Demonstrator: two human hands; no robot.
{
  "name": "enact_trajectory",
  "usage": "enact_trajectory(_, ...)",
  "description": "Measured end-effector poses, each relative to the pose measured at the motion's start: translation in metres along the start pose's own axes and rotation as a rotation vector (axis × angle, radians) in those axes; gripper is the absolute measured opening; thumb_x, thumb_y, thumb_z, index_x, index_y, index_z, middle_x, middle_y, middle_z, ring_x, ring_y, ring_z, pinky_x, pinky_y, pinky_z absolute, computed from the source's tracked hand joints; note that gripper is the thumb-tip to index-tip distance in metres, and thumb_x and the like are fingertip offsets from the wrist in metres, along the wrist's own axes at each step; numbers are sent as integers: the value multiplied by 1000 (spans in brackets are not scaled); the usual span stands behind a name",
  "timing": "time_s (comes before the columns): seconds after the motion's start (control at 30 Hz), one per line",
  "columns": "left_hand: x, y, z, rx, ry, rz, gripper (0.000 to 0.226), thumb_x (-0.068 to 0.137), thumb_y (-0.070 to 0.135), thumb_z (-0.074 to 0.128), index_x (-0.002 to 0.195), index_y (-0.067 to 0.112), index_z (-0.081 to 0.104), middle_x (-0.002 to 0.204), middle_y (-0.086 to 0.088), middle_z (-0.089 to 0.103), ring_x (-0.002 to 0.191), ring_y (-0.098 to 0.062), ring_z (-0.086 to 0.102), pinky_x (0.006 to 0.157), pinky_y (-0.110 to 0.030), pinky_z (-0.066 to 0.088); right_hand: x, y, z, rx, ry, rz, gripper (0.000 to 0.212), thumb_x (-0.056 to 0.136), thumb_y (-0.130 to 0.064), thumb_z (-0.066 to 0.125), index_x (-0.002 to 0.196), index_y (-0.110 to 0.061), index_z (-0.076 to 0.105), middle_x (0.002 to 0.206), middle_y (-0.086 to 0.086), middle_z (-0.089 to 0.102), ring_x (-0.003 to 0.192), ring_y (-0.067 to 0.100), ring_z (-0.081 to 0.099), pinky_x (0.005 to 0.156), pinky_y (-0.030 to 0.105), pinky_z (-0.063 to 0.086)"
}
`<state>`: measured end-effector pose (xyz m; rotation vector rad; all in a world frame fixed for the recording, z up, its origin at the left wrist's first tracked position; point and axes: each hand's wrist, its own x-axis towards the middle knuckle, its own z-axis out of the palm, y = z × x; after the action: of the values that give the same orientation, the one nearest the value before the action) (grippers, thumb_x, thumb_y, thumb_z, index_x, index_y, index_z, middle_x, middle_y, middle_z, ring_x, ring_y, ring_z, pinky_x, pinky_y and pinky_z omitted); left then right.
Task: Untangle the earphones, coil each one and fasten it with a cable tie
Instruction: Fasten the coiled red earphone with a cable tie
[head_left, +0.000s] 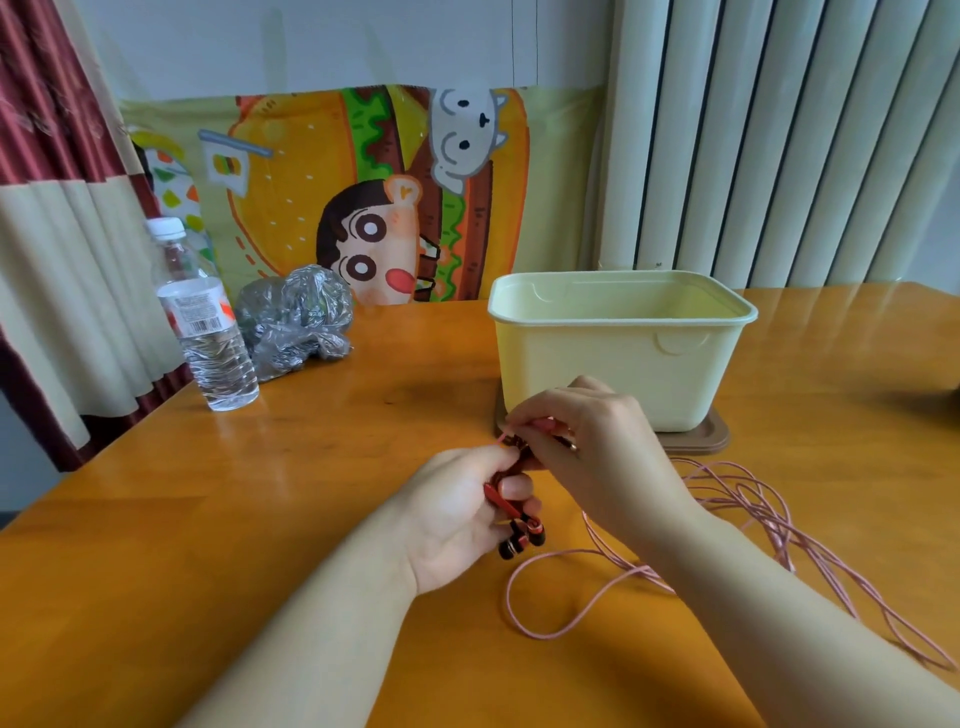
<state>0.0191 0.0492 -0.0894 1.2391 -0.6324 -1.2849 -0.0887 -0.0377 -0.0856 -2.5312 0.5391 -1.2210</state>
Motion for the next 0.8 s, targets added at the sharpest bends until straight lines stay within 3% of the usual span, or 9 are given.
enact_trajectory(0.1, 0, 2, -5, -81, 20, -5, 26, 96, 12, 36, 77, 11, 53, 53, -1, 37, 53, -18, 48, 84, -41, 32, 0, -1, 1, -26, -14, -113, 12, 80, -17, 63, 83, -16, 74, 75, -10, 69, 75, 13, 56, 62, 29, 52)
enact_trajectory(0.23, 1, 4, -8, -152, 24, -15, 30, 91, 18, 35, 71, 12, 56, 52, -1, 36, 56, -19, 46, 89, -42, 32, 0, -3, 1, -9, -32, -160, 13, 81, -18, 63, 85, -16, 75, 76, -7, 70, 72, 14, 59, 62, 28, 52)
enact_trajectory(0.33, 1, 5, -8, -200, 32, -14, 30, 90, 25, 36, 79, 10, 60, 52, -2, 35, 56, -20, 45, 88, -41, 33, 0, -4, 0, -10, -36, -192, 13, 82, -18, 63, 84, -15, 75, 77, -6, 69, 71, 13, 59, 65, 24, 48)
enact_trajectory(0.53, 6, 2, -6, -218, 146, 101, 30, 100, 23, 39, 78, 10, 55, 51, 0, 37, 53, -16, 44, 64, -31, 33, -1, -5, 3, 75, -41, -200, 9, 82, -15, 66, 84, -12, 74, 83, -3, 68, 76, 12, 62, 68, 25, 52)
enact_trajectory(0.6, 7, 2, -5, -253, 136, 132, 31, 100, 24, 40, 80, 9, 58, 53, 0, 40, 58, -16, 46, 66, -31, 33, 0, -6, 0, 169, -53, -103, 5, 82, -14, 70, 84, -14, 74, 80, -3, 69, 72, 8, 62, 66, 21, 51)
enact_trajectory(0.73, 7, 2, -6, -263, 78, 176, 34, 100, 29, 41, 87, 4, 60, 59, 1, 46, 68, -14, 52, 79, -31, 37, 3, -1, -7, 591, -193, 293, 4, 82, -11, 71, 85, -12, 71, 74, 2, 73, 69, 9, 66, 67, 18, 51)
enact_trajectory(0.8, 6, 2, -6, -229, 59, 181, 33, 100, 29, 40, 81, 8, 56, 63, 1, 46, 65, -13, 51, 74, -29, 38, 4, 7, -9, 781, -262, 425, 6, 80, -11, 72, 85, -12, 68, 75, 6, 72, 71, 12, 64, 67, 20, 50)
